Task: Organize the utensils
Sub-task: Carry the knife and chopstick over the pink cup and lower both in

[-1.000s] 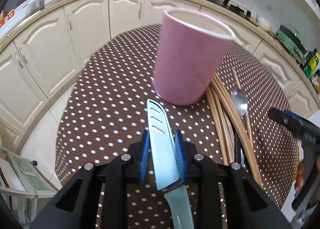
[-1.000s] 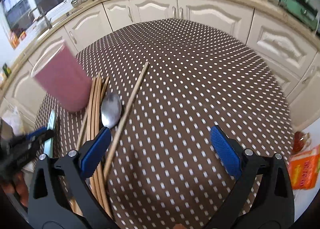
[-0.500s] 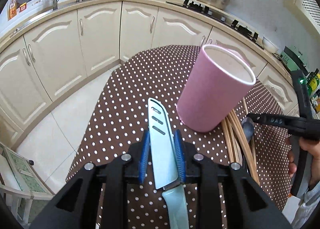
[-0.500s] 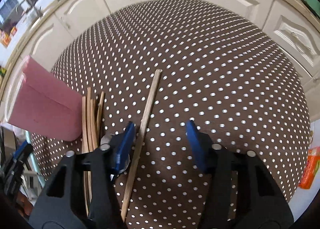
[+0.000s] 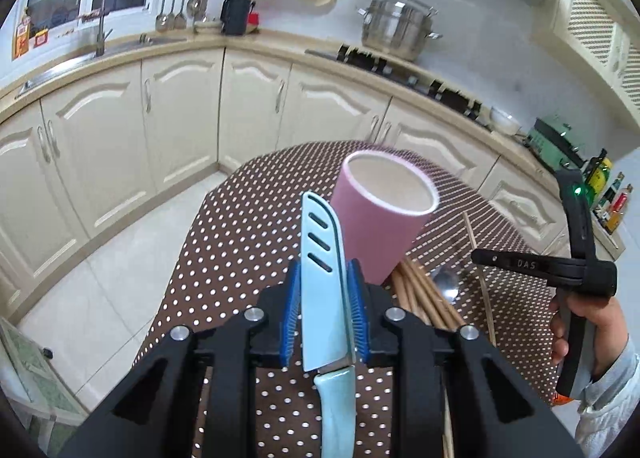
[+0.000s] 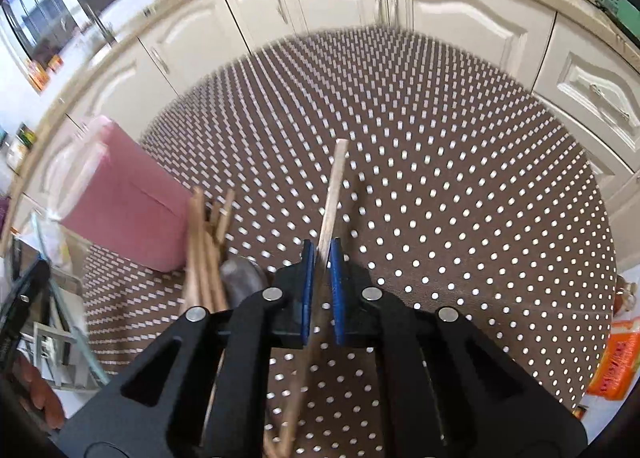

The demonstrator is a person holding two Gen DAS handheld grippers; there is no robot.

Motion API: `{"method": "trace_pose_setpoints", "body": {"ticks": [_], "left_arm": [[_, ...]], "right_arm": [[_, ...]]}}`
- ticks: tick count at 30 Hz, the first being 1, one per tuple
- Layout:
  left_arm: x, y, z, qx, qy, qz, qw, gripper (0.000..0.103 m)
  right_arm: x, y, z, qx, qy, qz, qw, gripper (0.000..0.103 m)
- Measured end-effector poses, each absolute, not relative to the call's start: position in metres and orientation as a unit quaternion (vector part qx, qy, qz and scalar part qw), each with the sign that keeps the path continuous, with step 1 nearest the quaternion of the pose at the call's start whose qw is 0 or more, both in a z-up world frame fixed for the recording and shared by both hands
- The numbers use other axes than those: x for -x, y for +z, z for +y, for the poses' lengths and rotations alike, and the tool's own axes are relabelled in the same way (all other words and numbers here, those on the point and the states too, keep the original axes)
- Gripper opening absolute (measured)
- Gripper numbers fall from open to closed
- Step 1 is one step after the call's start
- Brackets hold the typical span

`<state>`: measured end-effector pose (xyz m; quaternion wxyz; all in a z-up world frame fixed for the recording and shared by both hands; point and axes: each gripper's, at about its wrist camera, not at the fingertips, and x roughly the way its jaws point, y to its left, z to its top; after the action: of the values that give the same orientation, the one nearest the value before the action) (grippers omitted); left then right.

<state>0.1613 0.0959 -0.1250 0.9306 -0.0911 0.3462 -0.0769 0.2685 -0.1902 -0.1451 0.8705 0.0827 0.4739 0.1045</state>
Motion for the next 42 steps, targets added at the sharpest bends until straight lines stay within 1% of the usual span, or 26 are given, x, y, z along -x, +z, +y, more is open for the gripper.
{"method": "trace_pose_setpoints", "body": {"ticks": [10, 16, 21, 26, 32, 38, 42], "left_arm": [[-0.135, -0.102, 0.086, 0.092, -0.116, 0.285, 0.947, 0.023], [-0.135, -0.085, 0.08, 0.096, -0.135, 0.27, 0.948, 0.023], [-0.139, -0.068, 0.075, 0.094, -0.144, 0.255, 0.951, 0.023], [-0.147, -0.04, 0.071, 0.096, -0.159, 0.234, 0.954, 0.023], [-0.164, 0.004, 0.065, 0.084, -0.149, 0.184, 0.968, 0.023], [-0.186, 0.021, 0.069, 0.087, -0.125, 0.146, 0.977, 0.023], [-0.206, 0.007, 0.065, 0.076, -0.106, 0.149, 0.98, 0.023]], "right_arm": [[-0.215, -0.076, -0.201, -0.074, 0.115, 0.345, 0.928, 0.007], [-0.19, -0.051, -0.187, -0.065, 0.135, 0.298, 0.943, 0.007], [-0.175, -0.016, -0.175, -0.058, 0.151, 0.259, 0.952, 0.007], [-0.172, 0.012, -0.161, -0.055, 0.167, 0.222, 0.959, 0.007], [-0.182, 0.046, -0.136, -0.059, 0.179, 0.172, 0.967, 0.007], [-0.192, 0.056, -0.12, -0.07, 0.188, 0.152, 0.968, 0.007], [-0.201, 0.047, -0.111, -0.06, 0.184, 0.162, 0.968, 0.007]]}}
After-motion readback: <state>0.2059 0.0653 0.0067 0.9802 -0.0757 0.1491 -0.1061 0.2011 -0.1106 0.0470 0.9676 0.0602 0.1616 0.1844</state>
